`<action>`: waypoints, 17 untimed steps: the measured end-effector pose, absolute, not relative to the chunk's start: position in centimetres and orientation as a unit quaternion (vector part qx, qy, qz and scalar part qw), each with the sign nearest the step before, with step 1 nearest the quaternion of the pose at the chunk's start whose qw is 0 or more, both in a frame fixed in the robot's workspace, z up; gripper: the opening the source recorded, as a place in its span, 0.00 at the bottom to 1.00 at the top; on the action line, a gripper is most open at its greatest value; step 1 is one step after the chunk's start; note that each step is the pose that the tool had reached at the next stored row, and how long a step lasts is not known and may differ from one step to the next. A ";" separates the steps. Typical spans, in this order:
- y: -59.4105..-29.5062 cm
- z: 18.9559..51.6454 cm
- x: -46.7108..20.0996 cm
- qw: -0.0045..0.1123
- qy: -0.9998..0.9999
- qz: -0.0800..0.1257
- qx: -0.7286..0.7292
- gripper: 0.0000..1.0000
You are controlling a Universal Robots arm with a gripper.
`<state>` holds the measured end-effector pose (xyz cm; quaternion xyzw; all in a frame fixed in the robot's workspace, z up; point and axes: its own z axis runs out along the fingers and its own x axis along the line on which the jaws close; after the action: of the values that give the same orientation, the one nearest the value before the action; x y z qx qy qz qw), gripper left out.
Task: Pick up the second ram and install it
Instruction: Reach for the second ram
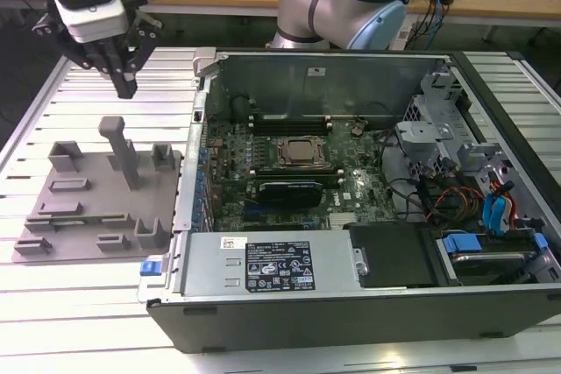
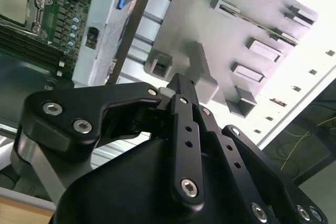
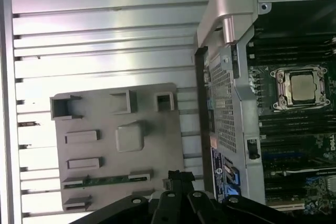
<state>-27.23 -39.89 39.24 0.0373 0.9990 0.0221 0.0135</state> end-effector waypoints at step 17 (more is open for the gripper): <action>-39.9 39.1 -35.7 0.014 0.999 0.022 0.037 0.08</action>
<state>-35.71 -39.88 39.12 0.0374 0.9990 0.0221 0.0137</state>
